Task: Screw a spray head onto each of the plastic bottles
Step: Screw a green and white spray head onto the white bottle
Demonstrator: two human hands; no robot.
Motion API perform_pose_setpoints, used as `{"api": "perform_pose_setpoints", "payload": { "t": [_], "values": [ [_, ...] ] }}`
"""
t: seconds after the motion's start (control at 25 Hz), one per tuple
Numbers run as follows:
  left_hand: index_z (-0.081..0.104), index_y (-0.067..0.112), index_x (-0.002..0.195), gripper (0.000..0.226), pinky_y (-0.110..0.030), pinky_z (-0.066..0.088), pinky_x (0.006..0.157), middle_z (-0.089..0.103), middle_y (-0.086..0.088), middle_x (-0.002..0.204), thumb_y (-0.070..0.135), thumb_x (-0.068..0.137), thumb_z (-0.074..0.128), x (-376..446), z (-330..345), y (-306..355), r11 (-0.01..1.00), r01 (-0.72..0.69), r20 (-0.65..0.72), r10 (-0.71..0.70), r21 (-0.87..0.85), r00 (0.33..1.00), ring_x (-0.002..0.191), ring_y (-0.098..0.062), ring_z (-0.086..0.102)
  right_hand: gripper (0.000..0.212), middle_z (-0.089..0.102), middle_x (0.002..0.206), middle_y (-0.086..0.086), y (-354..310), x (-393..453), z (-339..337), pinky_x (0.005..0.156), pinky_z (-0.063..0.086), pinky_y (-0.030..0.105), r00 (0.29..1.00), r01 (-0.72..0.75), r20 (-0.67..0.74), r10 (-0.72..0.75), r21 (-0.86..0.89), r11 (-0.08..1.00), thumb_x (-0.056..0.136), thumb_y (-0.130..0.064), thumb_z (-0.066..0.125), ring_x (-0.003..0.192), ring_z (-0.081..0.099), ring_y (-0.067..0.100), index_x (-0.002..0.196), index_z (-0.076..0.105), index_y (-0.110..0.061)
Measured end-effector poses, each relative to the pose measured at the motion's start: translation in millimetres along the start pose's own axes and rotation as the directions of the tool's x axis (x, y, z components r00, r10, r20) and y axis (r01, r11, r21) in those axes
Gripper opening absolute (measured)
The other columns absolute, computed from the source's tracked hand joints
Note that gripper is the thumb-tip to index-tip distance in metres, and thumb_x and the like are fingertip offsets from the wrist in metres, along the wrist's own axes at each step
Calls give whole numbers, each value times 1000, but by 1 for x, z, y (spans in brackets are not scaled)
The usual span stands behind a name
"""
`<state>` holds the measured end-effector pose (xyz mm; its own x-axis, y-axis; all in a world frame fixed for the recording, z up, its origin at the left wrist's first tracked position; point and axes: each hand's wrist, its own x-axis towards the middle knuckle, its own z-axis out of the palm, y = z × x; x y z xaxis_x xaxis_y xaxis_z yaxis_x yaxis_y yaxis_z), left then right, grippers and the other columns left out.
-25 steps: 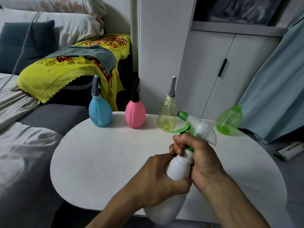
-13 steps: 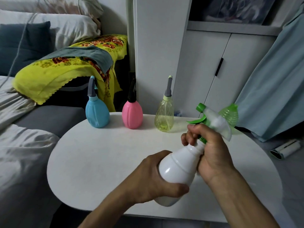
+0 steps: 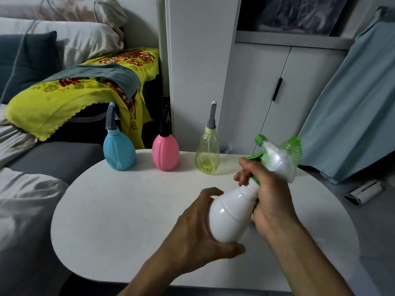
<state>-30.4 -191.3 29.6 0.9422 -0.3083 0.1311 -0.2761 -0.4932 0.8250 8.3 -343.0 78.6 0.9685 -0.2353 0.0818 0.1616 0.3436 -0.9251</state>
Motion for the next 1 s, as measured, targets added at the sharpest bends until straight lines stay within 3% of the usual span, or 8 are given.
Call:
{"api": "perform_pose_setpoints", "payload": {
  "t": [0.12,0.2,0.28,0.4,0.56,0.72,1.0],
  "values": [
    [41,44,118,82,-33,62,65,62,16,104,42,53,91,5,-4,-4,963,55,-83,-79,-265,993,89,-8,67,46,75,87,-2,2,1,-4,81,56,35,932,-66,344,116,-155,986,61,-29,87,86,71,14,104,72,-29],
    [45,43,118,77,-29,61,63,65,16,105,36,57,91,10,-12,-5,905,70,-65,-107,-420,992,92,-9,69,58,75,106,-1,7,-4,-2,86,57,43,885,-67,415,210,-334,940,58,-33,88,99,71,18,111,65,-28],
    [42,50,127,83,-24,55,80,60,27,118,43,60,90,14,-17,-5,920,72,-24,-88,-385,996,105,-1,63,55,75,107,-8,9,-1,-2,77,58,39,939,13,316,139,-435,900,57,-39,86,96,71,10,107,64,-35],
    [32,50,139,87,-33,38,98,41,18,143,44,69,84,21,-20,-11,903,178,-91,-231,-390,969,126,-8,43,45,74,99,-16,-3,37,-16,65,49,26,993,114,84,-83,-501,858,61,-38,84,83,69,-4,101,64,-37],
    [41,55,126,64,-37,39,98,46,13,142,25,82,77,26,-31,-23,854,195,-169,-309,-482,936,127,-14,45,45,69,106,-4,1,110,-42,70,48,29,962,131,-109,-252,-626,769,70,-20,86,93,66,17,105,59,-25],
    [44,61,120,64,-35,37,105,47,24,138,19,84,76,25,-32,-25,919,165,-166,-236,-357,957,128,-5,45,49,66,116,3,51,152,-66,76,43,30,968,55,-128,-215,-730,681,74,-19,83,96,61,24,116,59,-17],
    [45,54,128,67,-31,37,105,46,20,138,12,85,74,24,-28,-31,940,203,-133,-247,-276,960,130,-4,41,55,60,110,-6,84,162,-77,76,43,30,967,50,-148,-208,-690,722,76,-26,80,94,60,20,125,54,-22]
  ]
}}
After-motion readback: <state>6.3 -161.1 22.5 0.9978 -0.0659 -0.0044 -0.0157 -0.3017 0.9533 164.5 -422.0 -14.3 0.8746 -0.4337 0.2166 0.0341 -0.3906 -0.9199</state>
